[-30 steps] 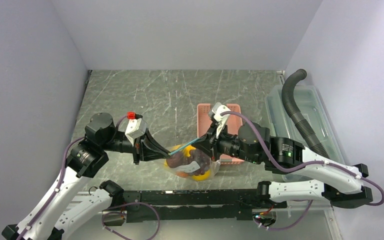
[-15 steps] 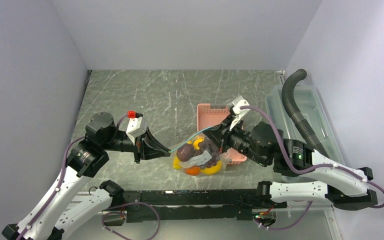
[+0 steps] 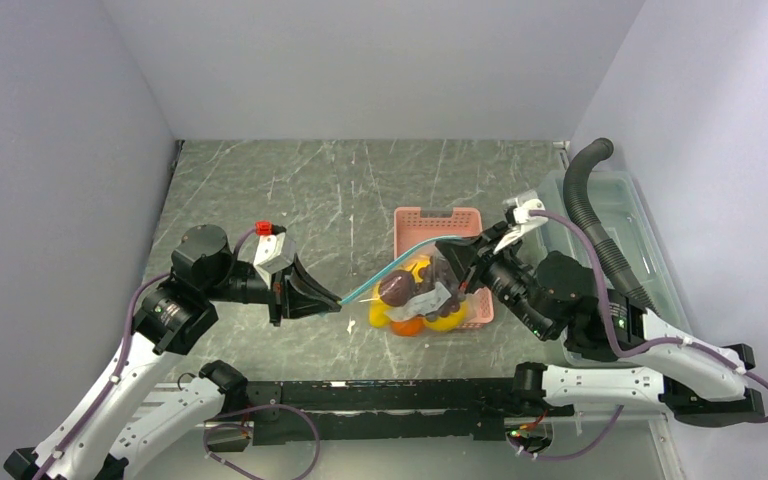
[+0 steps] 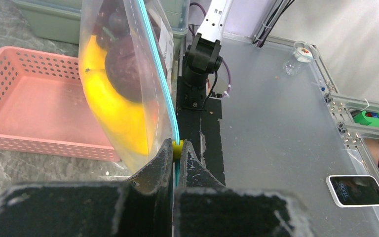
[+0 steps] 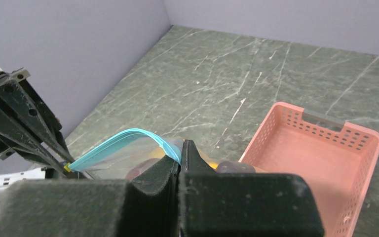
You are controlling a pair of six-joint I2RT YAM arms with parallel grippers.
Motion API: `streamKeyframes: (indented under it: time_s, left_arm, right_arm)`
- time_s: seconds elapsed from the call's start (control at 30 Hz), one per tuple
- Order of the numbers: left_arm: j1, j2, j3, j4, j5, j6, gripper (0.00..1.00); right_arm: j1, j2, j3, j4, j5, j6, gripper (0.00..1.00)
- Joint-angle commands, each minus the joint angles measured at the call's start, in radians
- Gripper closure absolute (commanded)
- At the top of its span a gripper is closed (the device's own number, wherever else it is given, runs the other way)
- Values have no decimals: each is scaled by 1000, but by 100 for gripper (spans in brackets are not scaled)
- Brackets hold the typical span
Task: Place the food in the zip-top bag and seal the zipper
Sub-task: Zip the zipper food storage bag at the center of the board.
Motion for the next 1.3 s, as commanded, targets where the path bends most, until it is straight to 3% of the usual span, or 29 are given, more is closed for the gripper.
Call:
streamKeyframes:
  time_s: [0.0, 0.57, 0.73, 0.97, 1.13, 1.27]
  left_arm:
    - [-3, -6, 5, -48, 23, 13, 100]
    - [-3, -2, 6, -48, 20, 9, 99]
    - [-3, -3, 8, -48, -3, 5, 85]
    - [-3, -19, 6, -39, -45, -1, 51]
    - [-3, -27, 8, -27, -120, -14, 39]
    - [-3, -36, 14, -27, -180, -17, 21]
  right_arm:
    - [-13, -67, 1, 136, 170, 12, 100]
    - [-13, -128, -36, 153, 224, 22, 100]
    - [-13, -111, -35, 154, 198, 22, 100]
    - [-13, -65, -14, 142, 146, 0, 100]
    - [-13, -5, 12, 119, 110, -7, 100]
    - [-13, 16, 19, 120, 83, -15, 100]
